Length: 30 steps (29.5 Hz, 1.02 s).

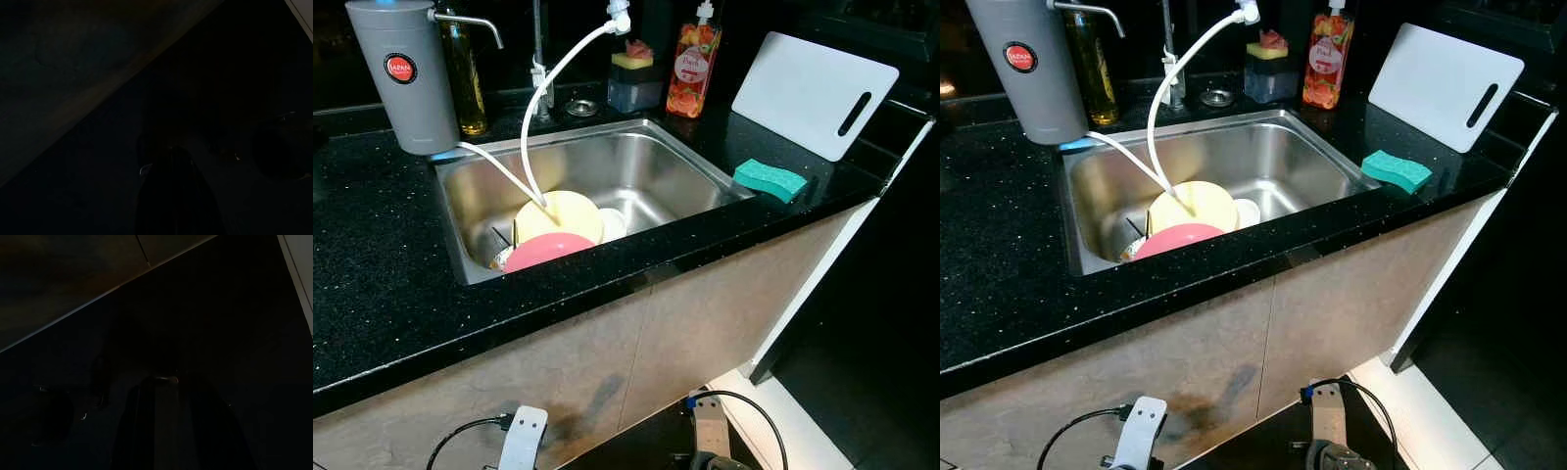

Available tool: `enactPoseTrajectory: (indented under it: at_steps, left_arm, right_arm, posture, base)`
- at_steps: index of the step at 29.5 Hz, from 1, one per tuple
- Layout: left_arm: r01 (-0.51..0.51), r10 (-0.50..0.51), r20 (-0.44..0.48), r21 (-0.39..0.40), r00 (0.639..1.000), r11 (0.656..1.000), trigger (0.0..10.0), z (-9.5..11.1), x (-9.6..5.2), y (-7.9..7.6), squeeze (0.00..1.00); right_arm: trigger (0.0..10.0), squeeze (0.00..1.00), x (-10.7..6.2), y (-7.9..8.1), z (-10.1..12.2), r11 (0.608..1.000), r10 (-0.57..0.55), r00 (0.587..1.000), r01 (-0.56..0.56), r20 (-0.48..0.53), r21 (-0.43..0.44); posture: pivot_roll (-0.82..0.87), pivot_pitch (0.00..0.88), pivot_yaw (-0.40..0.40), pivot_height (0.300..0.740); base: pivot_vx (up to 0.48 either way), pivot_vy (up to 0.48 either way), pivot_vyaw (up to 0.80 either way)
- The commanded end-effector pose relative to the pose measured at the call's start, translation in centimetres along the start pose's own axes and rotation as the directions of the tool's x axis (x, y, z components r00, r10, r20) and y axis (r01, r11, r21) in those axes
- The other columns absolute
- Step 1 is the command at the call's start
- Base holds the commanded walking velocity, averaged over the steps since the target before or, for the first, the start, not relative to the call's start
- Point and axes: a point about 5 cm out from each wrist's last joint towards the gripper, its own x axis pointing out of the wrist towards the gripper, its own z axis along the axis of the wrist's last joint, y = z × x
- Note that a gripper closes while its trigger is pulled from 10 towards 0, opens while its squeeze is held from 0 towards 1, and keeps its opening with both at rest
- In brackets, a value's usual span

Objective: Kitchen organization

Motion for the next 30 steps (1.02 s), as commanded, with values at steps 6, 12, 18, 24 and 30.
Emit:
enactPoseTrajectory:
  at_steps: [6, 12, 18, 24, 30]
  left_arm:
    - [0.005, -0.006, -0.015, -0.025, 1.0, 1.0, 10.0, -0.36, 0.03, -0.28, 0.0]
    - [0.004, -0.005, -0.009, -0.031, 1.0, 1.0, 10.0, -0.05, 0.09, -0.34, 0.0]
    - [0.003, -0.003, -0.008, -0.04, 1.0, 0.999, 10.0, 0.03, 0.09, -0.3, 0.0]
    - [0.001, -0.001, -0.008, -0.048, 1.0, 0.999, 10.0, -0.03, 0.09, -0.29, 0.0]
    - [0.0, -0.001, -0.01, -0.051, 1.0, 0.999, 10.0, -0.09, 0.08, -0.28, 0.0]
  right_arm:
    - [10.0, 0.0, -0.06, -0.32, -1.04, 1.0, -0.009, 0.999, 0.01, -0.039, 0.009]
    - [10.0, 0.0, -0.05, -0.36, -0.71, 1.0, -0.008, 0.999, 0.008, -0.033, 0.004]
    - [10.0, 0.0, -0.05, -0.37, -0.59, 1.0, -0.008, 0.999, 0.008, -0.032, 0.009]
    - [10.0, 0.0, -0.06, -0.44, -0.6, 1.0, -0.009, 0.999, 0.009, -0.033, 0.011]
    - [10.0, 0.0, -0.07, -0.52, -0.6, 1.0, -0.007, 0.999, 0.008, -0.033, 0.009]
  posture:
    - [0.06, 0.118, -0.074, 0.74]
    - [0.05, 0.128, -0.081, 0.74]
    - [0.05, 0.133, -0.08, 0.74]
    - [0.05, 0.137, -0.086, 0.74]
    - [0.05, 0.139, -0.084, 0.74]
  base:
    - [0.0, 0.0, 0.0]
    - [0.0, 0.0, 0.0]
    - [0.0, 0.0, 0.0]
    - [0.0, 0.0, 0.0]
    - [0.0, 0.0, 0.0]
